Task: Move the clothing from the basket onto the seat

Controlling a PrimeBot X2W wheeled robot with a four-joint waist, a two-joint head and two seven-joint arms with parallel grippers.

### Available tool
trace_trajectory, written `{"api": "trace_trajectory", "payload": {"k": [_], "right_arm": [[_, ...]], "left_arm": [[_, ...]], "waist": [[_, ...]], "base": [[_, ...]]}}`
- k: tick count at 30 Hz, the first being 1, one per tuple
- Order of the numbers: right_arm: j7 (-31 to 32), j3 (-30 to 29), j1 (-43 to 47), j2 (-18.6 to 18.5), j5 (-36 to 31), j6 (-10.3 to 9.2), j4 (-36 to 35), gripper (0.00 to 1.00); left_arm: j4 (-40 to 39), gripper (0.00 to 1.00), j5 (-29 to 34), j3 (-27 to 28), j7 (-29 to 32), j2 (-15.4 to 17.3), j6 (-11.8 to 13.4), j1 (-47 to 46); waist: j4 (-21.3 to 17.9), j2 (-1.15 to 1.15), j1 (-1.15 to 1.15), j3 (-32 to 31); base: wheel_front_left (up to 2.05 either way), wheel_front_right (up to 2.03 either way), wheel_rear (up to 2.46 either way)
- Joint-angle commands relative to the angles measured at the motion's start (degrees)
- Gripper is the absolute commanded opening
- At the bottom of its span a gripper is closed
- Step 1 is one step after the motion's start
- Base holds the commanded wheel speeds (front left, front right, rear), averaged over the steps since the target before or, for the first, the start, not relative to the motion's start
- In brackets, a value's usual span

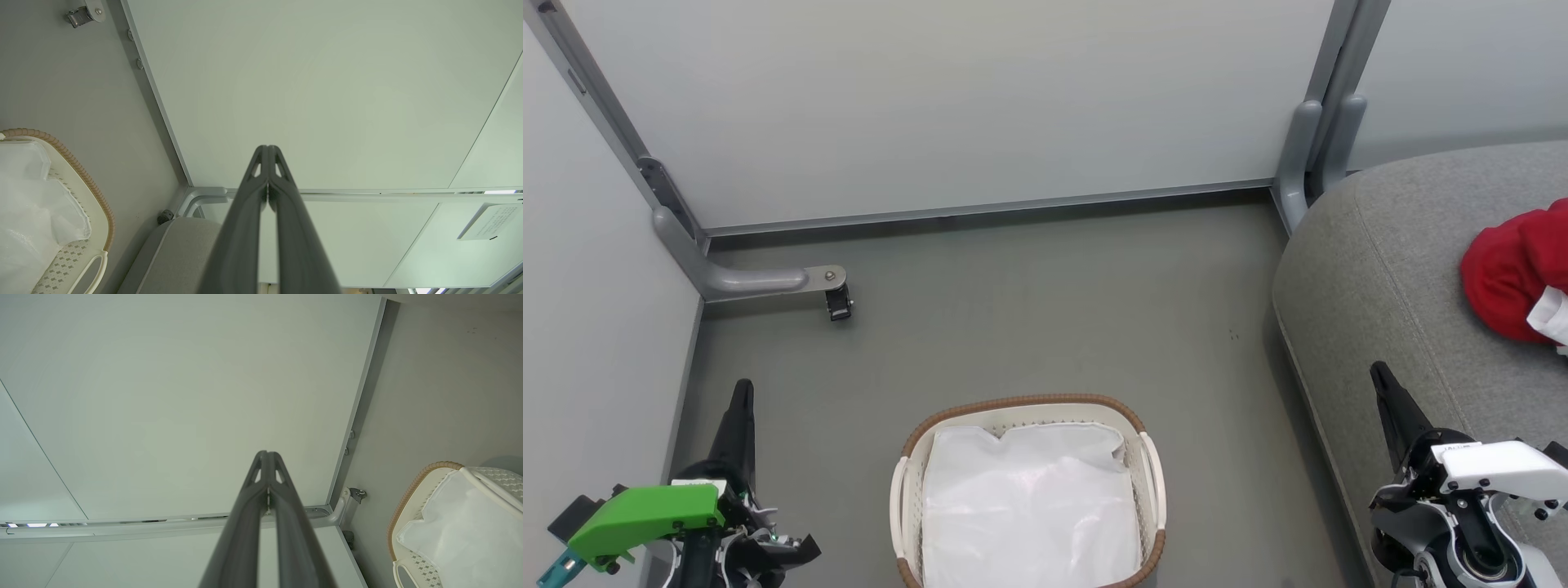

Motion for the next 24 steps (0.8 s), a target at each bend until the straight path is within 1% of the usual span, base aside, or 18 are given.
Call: {"api": "trace_trajectory", "payload": {"k": [1,24], "right_arm": [[0.07,-0.10,0.64,-0.34,0.23,-0.04,-0.20,0.00],[0.07,-0.09,0.64,-0.34,0.23,-0.04,-0.20,0.00]], "left_arm": [[-0.09,0.00,-0.21,0.13,0.26,0.37,-0.27,-0.62],[-0.09,0.00,-0.21,0.13,0.25,0.38,-0.27,-0.61]], "waist": [[0.00,0.00,0.00,0.00],[0.00,0.00,0.00,0.00]], "base": [[0.00,0.00,0.00],[0.00,0.00,0.00]]}}
